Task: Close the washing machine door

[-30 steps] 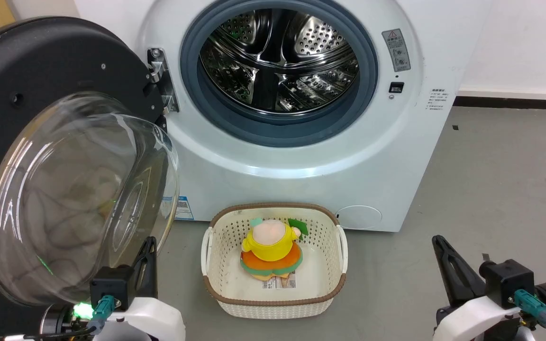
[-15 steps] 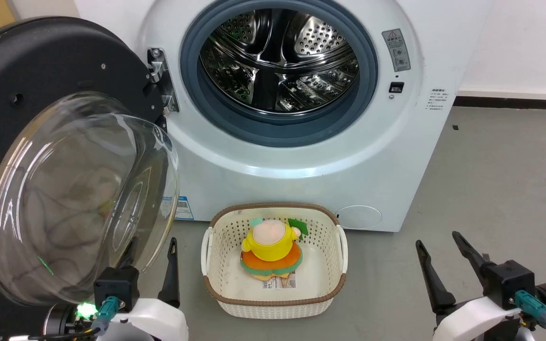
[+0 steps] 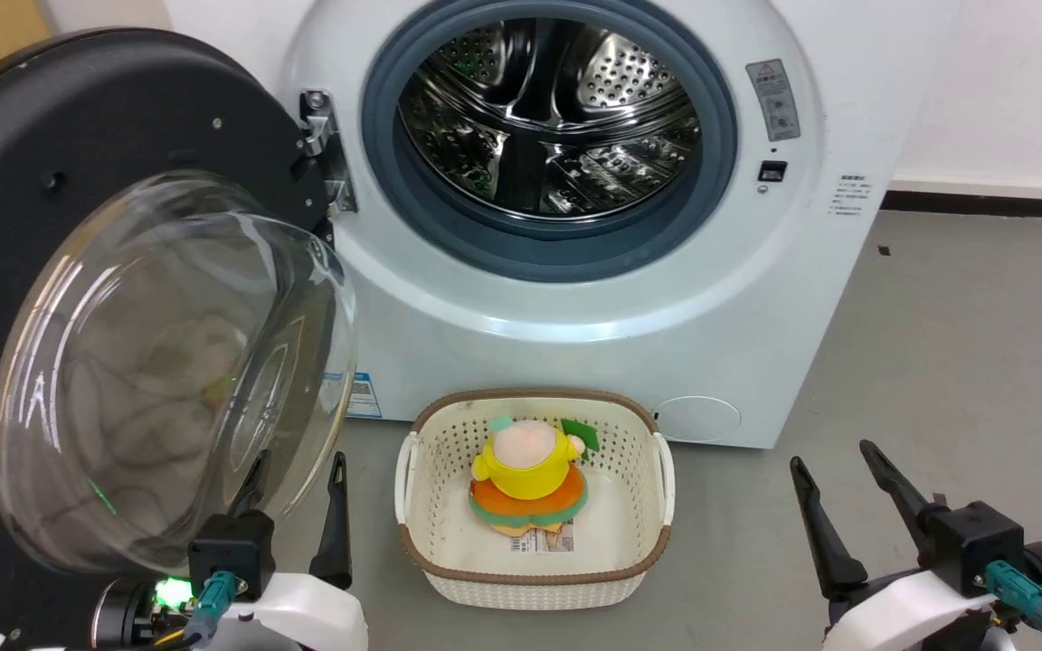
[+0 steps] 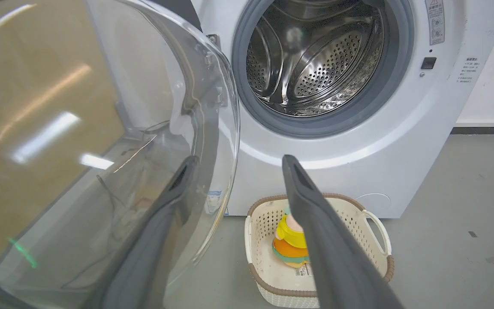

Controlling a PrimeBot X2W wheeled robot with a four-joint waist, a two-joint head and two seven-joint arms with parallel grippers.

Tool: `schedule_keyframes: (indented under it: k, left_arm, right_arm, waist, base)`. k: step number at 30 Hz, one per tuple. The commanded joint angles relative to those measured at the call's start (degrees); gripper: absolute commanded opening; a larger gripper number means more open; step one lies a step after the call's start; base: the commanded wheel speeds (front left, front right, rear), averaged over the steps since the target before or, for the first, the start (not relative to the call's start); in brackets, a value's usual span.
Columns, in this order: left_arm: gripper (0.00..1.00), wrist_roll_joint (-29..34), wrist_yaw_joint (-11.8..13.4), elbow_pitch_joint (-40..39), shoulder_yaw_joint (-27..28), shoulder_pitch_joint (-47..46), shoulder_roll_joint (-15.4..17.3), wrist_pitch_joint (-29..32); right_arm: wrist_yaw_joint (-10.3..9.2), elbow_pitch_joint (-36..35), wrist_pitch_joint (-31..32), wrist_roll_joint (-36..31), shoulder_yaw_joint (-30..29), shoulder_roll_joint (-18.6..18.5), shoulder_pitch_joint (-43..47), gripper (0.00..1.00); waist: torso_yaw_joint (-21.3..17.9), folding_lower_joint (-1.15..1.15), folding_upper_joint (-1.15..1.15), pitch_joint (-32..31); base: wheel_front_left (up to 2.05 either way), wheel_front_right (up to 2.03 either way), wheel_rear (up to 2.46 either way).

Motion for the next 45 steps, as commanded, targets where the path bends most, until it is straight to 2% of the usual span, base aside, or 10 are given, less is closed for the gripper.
schedule_keyframes:
  k: [1,30,45]
  left_arm:
    - [1.0,-0.32,0.36,0.17,-0.32,0.39,0.09,-0.61]
    - [1.0,-0.57,1.83,-0.05,-2.37,1.52,0.72,-3.97]
    - [1.0,-0.77,3.68,-1.43,-2.86,2.66,0.78,-5.76]
  right_arm:
    - [0.01,-0.13,-0.62,0.58,0.24,-0.09,0.86,1.0]
    - [0.02,0.15,-3.97,2.97,2.55,-1.2,2.54,1.0]
    - [0.02,1.25,-5.76,4.76,5.38,-2.62,1.23,1.0]
  waist:
    - [0.47,0.0,0.0,-0.06]
    - [10.13,0.0,0.0,-0.87]
    - [14.13,0.0,0.0,-0.3]
  base:
    - [0.0,0.0,0.0]
    - [0.0,0.0,0.0]
    - [0.0,0.0,0.0]
